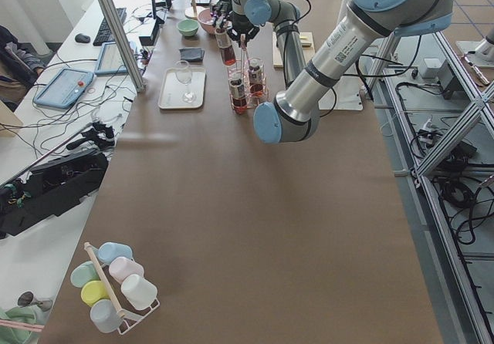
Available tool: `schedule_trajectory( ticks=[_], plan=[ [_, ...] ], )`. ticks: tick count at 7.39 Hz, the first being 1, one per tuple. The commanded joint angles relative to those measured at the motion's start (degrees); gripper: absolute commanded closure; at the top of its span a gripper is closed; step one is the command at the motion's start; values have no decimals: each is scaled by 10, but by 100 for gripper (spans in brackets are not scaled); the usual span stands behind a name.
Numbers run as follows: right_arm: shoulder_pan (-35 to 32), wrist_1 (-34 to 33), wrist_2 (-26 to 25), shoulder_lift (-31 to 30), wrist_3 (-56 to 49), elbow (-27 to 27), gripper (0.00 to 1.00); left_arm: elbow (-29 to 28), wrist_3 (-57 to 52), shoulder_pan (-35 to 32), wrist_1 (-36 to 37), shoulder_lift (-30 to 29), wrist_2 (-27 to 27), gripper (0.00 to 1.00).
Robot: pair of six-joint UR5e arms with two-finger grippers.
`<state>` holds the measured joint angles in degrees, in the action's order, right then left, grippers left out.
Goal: Take tea from basket to plate
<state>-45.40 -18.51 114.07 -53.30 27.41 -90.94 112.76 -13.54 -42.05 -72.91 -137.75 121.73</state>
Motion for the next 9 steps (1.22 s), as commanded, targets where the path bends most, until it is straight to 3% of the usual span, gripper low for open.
schedule_trajectory(
  ticks=[1,4,7,9],
  plan=[
    [-27,-42,-3,43,0,11,100,0,0,0,0,0,0,100],
    [-33,-41,-111,55,0,67,100,0,-1,-1,0,0,1,100],
    [-27,-35,-228,50,66,109,100,3,-14,-19,14,-3,2,100],
    [2,54,-322,64,120,208,100,3,-45,-59,32,-4,18,100]
  ],
)
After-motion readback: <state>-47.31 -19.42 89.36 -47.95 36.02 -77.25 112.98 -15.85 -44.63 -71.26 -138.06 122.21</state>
